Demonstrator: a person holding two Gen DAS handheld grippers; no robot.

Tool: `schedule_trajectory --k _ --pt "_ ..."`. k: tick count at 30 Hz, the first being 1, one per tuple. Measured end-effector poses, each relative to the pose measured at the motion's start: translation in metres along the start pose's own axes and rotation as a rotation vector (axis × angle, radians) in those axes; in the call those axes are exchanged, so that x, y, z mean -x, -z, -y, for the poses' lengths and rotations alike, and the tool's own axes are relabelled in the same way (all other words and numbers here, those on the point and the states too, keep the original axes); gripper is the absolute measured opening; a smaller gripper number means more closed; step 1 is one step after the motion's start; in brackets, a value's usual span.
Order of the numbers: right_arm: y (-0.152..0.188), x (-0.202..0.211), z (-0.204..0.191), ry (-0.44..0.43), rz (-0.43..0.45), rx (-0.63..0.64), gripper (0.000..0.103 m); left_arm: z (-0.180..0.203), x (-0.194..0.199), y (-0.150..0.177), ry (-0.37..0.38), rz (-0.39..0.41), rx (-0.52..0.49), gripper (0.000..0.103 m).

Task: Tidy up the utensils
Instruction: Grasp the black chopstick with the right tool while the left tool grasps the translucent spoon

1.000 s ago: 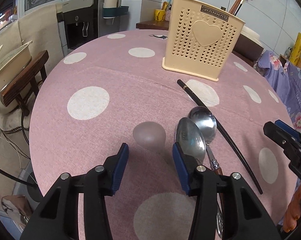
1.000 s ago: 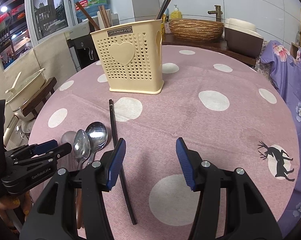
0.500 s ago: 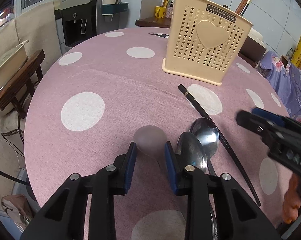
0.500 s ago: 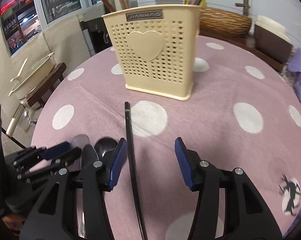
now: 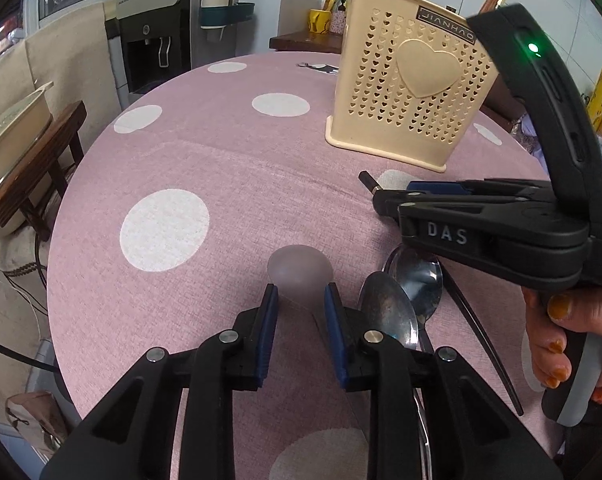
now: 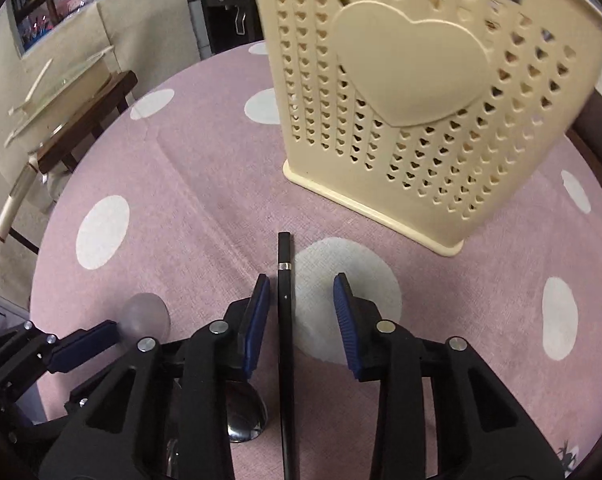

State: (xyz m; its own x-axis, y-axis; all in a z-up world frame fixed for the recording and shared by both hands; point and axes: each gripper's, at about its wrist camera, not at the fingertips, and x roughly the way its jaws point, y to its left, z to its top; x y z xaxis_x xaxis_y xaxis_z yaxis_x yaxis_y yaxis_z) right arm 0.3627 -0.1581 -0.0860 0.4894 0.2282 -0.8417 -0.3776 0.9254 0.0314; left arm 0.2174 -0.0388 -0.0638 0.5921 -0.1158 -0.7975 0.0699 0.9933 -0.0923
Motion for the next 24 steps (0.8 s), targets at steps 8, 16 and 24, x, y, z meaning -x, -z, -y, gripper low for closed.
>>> schedule_trajectory --k 8,16,24 --pt "-0.004 -0.002 -0.004 -0.007 0.006 0.048 0.014 -0.001 -0.002 -0.004 0.004 0.001 0.005 0.025" --pt "0.001 0.003 0.003 -0.012 0.023 0.044 0.008 -0.006 -0.003 -0.006 0.010 -0.002 0.023 0.016" --pt "0.007 0.021 0.016 -0.010 0.078 -0.009 0.008 -0.004 -0.005 -0.008 0.027 0.001 0.021 0.010"
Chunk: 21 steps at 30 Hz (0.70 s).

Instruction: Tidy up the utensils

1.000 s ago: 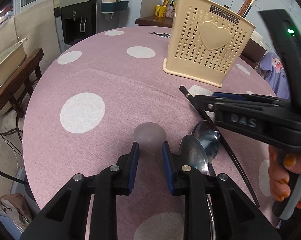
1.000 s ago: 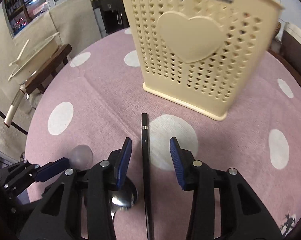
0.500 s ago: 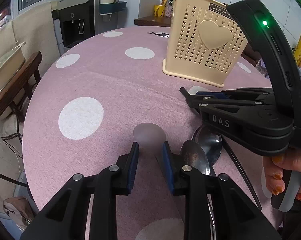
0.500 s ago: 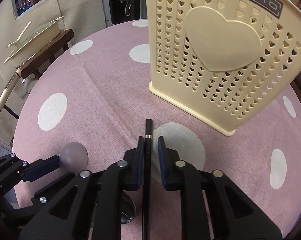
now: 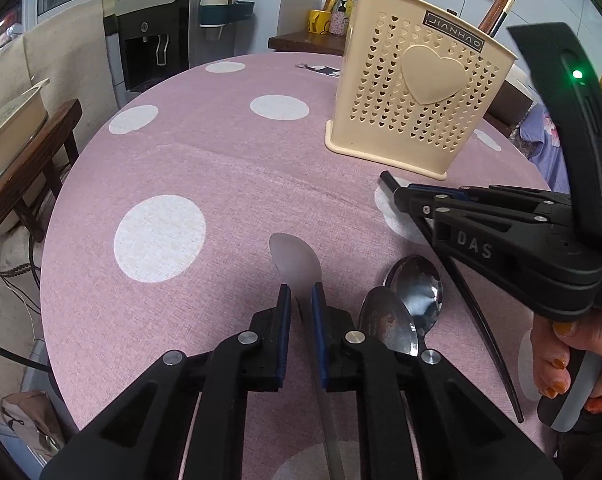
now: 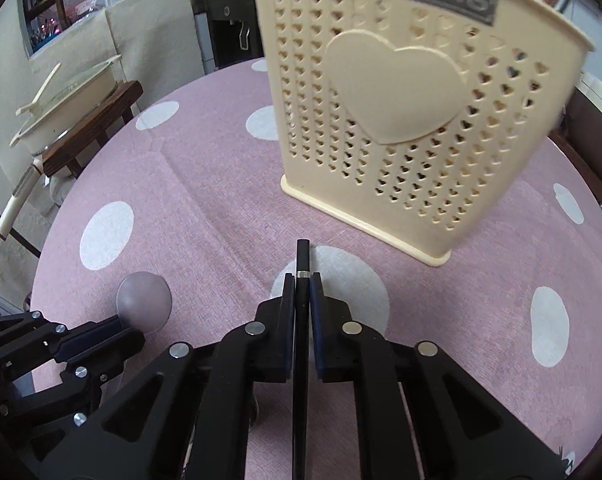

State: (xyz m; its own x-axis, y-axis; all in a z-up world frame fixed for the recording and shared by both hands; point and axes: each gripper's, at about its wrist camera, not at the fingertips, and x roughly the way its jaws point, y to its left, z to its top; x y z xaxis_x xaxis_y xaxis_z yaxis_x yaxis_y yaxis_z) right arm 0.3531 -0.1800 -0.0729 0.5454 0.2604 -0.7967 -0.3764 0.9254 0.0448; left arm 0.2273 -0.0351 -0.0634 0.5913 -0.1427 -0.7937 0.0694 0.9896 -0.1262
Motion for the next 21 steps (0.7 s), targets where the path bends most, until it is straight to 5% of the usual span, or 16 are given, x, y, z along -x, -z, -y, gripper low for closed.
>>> schedule_trajectory --k 21 --pt "0.010 0.091 0.018 0.014 0.195 -0.099 0.008 -0.001 0.001 -0.003 0.036 -0.001 0.017 0.005"
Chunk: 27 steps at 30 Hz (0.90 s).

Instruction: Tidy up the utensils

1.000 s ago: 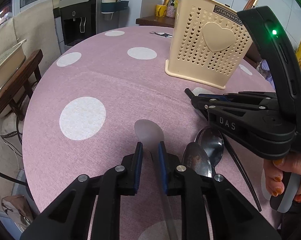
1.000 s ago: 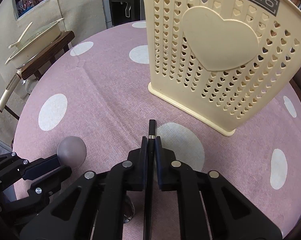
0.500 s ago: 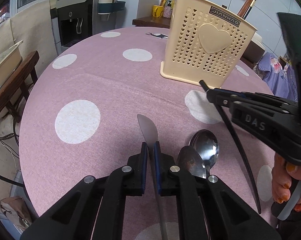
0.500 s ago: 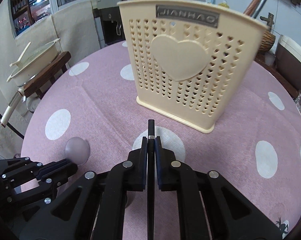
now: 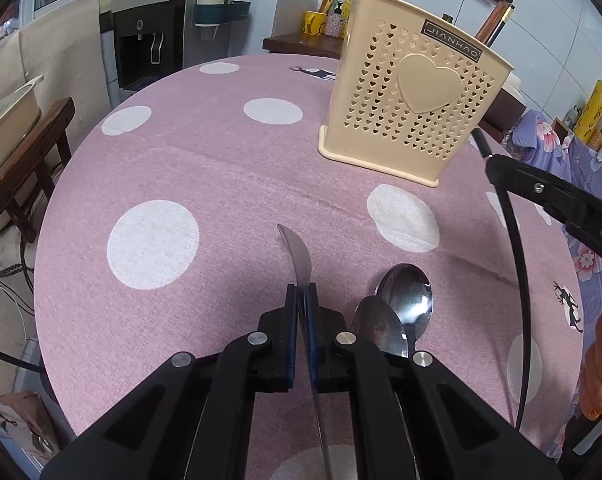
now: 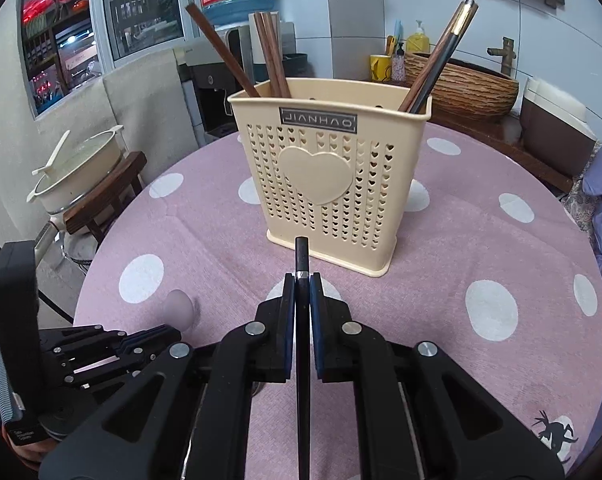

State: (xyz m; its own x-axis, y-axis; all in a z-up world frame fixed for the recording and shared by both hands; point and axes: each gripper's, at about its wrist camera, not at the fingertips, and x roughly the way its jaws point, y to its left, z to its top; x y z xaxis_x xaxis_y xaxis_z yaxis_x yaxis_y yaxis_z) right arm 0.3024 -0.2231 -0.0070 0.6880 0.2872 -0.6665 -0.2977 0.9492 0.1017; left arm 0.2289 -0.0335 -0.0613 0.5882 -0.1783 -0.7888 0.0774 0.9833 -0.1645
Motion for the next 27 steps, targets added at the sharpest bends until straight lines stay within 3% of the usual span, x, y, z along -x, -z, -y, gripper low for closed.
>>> schedule_trajectory --k 14,16,18,19,27 --pt "0.004 -0.003 -0.004 -0.008 -0.010 -0.004 0.008 -0.007 -0.002 0.001 -0.016 -0.007 -0.014 0.012" --pt "0.004 -0.004 -0.005 -0.010 -0.012 -0.002 0.008 -0.005 -0.002 0.000 -0.019 -0.010 -0.022 0.020" --pt "0.005 -0.004 -0.005 -0.014 -0.014 -0.001 0.008 -0.004 -0.002 -0.001 -0.029 -0.006 -0.024 0.048" --pt "0.005 -0.003 -0.005 -0.014 -0.012 0.000 0.008 -0.004 -0.002 -0.002 -0.034 -0.001 -0.023 0.050" --pt "0.006 -0.002 -0.005 -0.027 -0.010 -0.005 0.008 0.001 -0.014 -0.013 -0.091 -0.026 -0.062 0.045"
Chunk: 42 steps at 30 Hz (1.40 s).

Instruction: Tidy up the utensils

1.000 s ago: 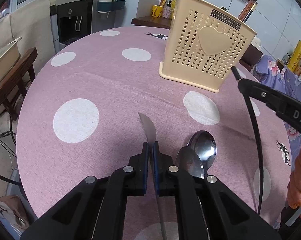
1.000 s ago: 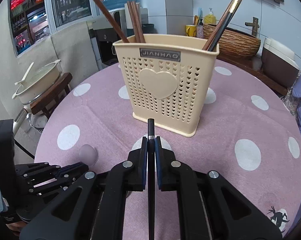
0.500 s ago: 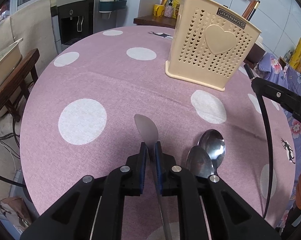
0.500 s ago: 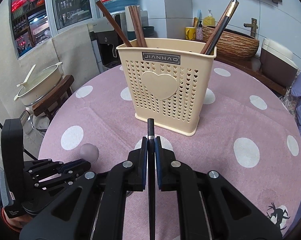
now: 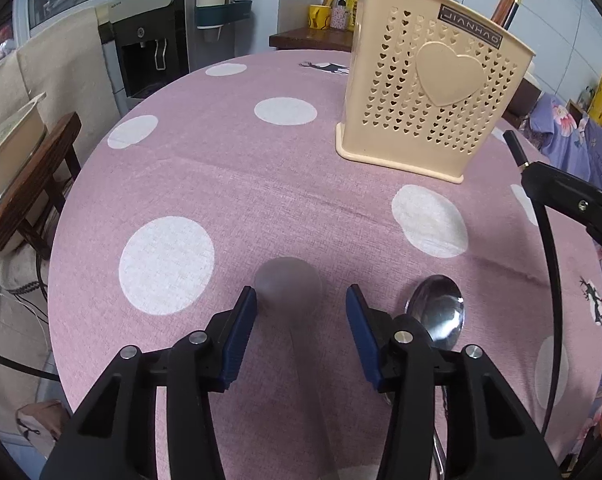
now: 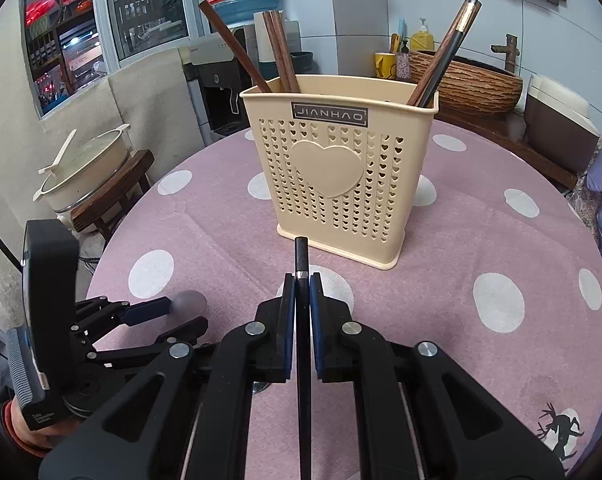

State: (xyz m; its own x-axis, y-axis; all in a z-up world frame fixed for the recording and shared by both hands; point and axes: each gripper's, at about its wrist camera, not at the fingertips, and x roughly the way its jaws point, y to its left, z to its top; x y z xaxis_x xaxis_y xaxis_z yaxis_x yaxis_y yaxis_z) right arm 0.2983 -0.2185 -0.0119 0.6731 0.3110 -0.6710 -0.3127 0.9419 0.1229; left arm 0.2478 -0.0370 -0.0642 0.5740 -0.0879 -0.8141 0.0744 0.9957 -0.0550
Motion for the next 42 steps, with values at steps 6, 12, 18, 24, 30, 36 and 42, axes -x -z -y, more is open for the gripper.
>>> schedule_trajectory --k 6,12,18,24,30,36,42 --pt "0.001 -0.001 0.002 -0.001 0.001 -0.009 0.008 0.006 -0.004 -0.005 -0.043 -0.004 -0.032 0.036" --pt "0.000 0.004 0.005 -0.003 0.010 -0.022 0.008 0.004 -0.001 -0.008 0.009 0.003 -0.003 0.036" --pt "-0.008 0.031 0.010 -0.026 0.070 -0.047 0.008 -0.003 0.040 -0.023 0.080 0.124 0.044 0.036" --pt "-0.023 0.075 0.008 -0.029 0.163 -0.042 0.008 -0.007 0.080 -0.040 0.111 0.264 0.067 0.036" --pt "-0.032 0.097 0.007 -0.013 0.205 -0.034 0.008 0.002 0.083 -0.049 0.107 0.272 0.030 0.005" --pt "-0.033 0.095 0.007 -0.001 0.202 -0.034 0.008 -0.009 0.067 -0.053 0.097 0.225 0.038 0.005" --pt "-0.031 0.096 0.009 0.000 0.205 -0.048 0.008 -0.007 0.036 -0.065 0.063 0.170 -0.003 0.067"
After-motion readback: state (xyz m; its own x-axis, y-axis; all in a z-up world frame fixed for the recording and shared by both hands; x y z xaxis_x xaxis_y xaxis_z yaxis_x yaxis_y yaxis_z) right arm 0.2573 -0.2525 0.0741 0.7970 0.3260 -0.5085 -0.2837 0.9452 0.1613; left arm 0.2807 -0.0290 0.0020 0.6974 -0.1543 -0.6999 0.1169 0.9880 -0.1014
